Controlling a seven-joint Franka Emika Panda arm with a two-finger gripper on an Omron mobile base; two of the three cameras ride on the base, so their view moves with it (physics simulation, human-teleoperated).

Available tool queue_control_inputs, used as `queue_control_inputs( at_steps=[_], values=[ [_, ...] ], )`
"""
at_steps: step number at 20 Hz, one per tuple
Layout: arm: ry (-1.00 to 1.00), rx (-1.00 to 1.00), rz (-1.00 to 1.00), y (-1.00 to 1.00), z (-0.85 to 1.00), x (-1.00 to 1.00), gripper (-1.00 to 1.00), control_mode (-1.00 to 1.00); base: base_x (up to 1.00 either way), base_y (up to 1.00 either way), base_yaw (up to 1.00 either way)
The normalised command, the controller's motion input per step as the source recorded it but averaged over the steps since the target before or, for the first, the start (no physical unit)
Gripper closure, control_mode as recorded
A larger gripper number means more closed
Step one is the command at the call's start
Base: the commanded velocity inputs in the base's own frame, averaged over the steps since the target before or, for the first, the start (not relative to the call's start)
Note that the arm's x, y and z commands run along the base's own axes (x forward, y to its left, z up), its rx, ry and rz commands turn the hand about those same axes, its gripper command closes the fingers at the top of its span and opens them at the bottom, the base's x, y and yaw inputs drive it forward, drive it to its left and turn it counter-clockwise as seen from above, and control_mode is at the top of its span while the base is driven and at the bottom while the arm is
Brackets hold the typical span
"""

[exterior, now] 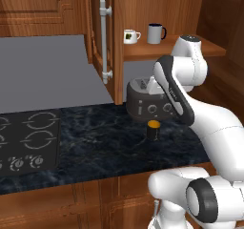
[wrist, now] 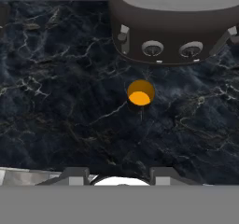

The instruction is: Pick the mug on the counter and place it in the cabinet with the handle facing the right, like the mugs already inside.

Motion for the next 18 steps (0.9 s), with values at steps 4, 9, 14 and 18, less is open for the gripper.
queue_control_inputs(
  at_steps=[4,9,14,18],
  values=[
    [0.00,0.00,0.00,0.04,0.00,-0.10,-1.00,-1.00,0.00,0.00,0.00],
    [-0.02,0.01,-0.01,-0.12,-0.17,-0.28,-1.00,-1.00,0.00,0.00,0.00],
    [-0.01,0.00,0.00,-0.30,-0.32,-0.02,-1.00,-1.00,0.00,0.00,0.00],
    [-0.06,0.00,0.03,-0.03,-0.21,0.00,-1.00,-1.00,0.00,0.00,0.00]
  ],
)
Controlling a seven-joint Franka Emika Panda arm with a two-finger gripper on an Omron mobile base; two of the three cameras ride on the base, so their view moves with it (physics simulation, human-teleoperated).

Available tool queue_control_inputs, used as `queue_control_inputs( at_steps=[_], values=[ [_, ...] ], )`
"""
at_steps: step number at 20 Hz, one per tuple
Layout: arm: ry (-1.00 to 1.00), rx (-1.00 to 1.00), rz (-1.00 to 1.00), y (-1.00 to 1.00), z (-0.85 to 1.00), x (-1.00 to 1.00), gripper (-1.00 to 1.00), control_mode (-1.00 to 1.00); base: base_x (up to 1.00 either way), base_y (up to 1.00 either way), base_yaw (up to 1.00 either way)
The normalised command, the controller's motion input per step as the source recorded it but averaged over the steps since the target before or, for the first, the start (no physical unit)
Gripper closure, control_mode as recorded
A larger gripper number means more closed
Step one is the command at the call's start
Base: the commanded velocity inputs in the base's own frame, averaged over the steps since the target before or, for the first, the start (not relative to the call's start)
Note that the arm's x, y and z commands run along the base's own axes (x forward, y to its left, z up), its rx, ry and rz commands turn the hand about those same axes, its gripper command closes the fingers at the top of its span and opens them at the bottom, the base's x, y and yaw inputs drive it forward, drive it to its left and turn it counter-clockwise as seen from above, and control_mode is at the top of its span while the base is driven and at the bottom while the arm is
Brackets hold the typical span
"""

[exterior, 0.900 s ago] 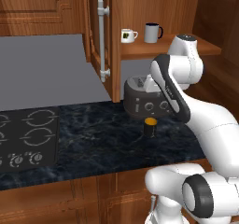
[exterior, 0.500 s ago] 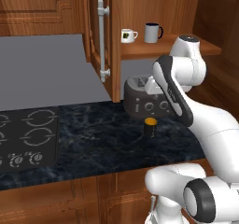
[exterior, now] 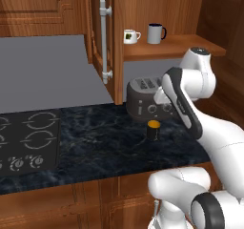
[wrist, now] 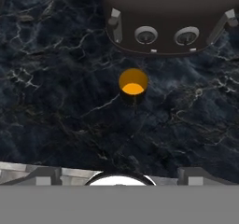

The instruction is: Pick the mug on the counter and place it in the cabinet with the handle facing the right, like the mugs already inside.

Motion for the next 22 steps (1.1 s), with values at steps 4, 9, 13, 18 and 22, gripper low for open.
queue_control_inputs(
  at_steps=[4,9,13,18,22],
  values=[
    [-0.04,-0.02,0.04,-0.03,-0.23,0.00,-1.00,-1.00,0.00,0.00,0.00],
    [0.00,0.00,0.01,-0.08,-0.26,0.00,-1.00,-1.00,0.00,0.00,0.00],
    [0.00,-0.01,0.00,-0.12,-0.18,0.00,-1.00,-1.00,0.00,0.00,0.00],
    [0.00,0.00,0.01,-0.05,-0.19,0.02,-1.00,-1.00,0.00,0.00,0.00],
    [0.00,0.00,0.04,0.00,-0.22,0.14,-1.00,-1.00,0.00,0.00,0.00]
  ],
)
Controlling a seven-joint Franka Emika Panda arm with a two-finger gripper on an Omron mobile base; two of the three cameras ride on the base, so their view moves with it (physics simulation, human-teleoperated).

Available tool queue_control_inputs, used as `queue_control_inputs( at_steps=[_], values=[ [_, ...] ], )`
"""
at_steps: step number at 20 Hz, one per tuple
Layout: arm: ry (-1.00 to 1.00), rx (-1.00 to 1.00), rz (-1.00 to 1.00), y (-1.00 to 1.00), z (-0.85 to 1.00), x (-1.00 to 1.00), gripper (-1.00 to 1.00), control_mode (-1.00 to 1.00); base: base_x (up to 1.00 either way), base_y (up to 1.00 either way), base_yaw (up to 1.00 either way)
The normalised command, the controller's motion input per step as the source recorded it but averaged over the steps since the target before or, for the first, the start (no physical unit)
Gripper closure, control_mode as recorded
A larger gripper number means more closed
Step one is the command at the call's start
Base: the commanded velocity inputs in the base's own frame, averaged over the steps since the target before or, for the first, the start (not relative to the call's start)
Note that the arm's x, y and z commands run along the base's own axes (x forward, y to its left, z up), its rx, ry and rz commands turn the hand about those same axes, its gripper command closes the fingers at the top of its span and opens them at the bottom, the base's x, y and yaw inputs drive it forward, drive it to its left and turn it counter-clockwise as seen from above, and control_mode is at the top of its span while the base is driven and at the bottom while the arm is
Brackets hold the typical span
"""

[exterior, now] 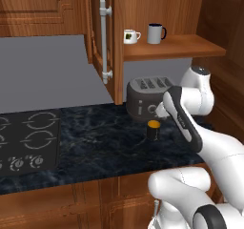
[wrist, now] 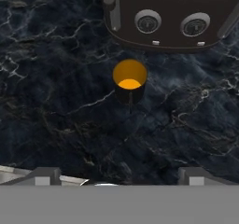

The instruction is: Pick the mug on the counter and place it in the cabinet with the handle facing the right, like the mugs already inside.

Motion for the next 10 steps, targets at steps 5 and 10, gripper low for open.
queue_control_inputs(
  at_steps=[5,10],
  values=[
    [0.00,0.00,0.03,0.00,-0.15,0.13,-1.00,-1.00,0.00,0.00,0.00],
    [0.00,0.00,0.01,-0.01,-0.15,0.06,-1.00,-1.00,0.00,0.00,0.00]
  ],
)
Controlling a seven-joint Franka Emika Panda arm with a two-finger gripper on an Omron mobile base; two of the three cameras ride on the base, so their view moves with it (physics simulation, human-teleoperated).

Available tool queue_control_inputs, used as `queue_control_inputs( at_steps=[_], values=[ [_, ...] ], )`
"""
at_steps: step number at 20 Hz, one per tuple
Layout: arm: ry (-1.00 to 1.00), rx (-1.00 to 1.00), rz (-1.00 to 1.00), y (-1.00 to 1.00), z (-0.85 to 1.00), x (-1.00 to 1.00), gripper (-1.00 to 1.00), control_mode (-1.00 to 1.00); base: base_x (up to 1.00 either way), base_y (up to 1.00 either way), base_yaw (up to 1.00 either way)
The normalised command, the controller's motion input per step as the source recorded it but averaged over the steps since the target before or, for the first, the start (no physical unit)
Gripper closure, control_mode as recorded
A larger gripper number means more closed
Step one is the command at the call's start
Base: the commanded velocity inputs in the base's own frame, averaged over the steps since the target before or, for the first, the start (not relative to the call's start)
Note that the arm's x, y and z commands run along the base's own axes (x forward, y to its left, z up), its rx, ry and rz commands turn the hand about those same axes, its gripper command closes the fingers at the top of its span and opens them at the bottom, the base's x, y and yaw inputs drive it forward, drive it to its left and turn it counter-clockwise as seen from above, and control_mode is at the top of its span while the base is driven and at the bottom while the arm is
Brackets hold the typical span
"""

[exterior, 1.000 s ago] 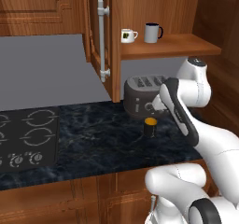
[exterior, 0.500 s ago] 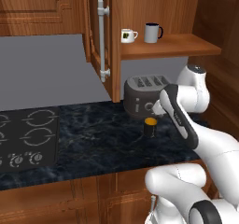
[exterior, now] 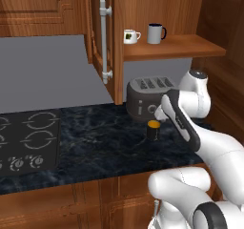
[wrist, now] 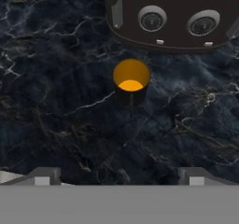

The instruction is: Pick the mug on the counter and place it in the cabinet with the handle facing the right, like the mugs already inside.

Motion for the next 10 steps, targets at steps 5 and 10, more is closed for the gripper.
queue_control_inputs(
  at_steps=[5,10],
  values=[
    [0.00,-0.01,0.00,0.00,-0.20,0.08,-1.00,-1.00,0.00,0.00,0.00],
    [0.00,0.00,0.00,0.00,-0.21,0.08,-1.00,-1.00,0.00,0.00,0.00]
  ],
)
